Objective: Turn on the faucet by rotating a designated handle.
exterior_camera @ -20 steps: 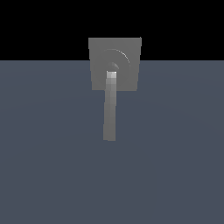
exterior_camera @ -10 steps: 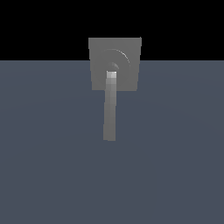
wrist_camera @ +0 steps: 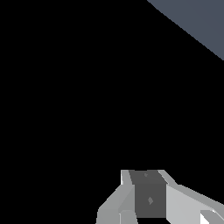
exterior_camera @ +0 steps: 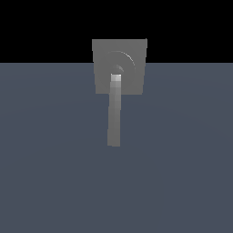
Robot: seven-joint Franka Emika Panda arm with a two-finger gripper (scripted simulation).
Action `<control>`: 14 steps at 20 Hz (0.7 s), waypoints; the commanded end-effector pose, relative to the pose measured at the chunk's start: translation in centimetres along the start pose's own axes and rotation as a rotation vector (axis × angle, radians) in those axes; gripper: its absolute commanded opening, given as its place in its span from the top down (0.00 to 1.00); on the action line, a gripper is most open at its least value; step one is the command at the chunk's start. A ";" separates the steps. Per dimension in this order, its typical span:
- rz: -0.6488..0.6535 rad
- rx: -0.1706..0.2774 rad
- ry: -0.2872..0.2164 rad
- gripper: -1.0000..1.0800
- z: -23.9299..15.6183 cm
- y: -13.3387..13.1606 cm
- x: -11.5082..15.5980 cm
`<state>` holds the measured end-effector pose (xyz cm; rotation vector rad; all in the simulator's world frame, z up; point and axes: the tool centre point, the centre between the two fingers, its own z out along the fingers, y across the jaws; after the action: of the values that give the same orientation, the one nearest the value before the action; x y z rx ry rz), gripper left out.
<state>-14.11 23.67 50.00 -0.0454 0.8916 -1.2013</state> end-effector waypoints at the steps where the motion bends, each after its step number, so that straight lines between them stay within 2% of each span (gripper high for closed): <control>1: -0.155 -0.051 -0.070 1.00 -1.5 2.5 1.0; 7: -0.548 -0.170 -0.233 1.00 -5.4 8.4 5.3; 14: -1.021 -0.305 -0.417 1.00 -9.9 14.0 13.3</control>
<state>-8.57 23.33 31.56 -0.9536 0.6941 -1.8126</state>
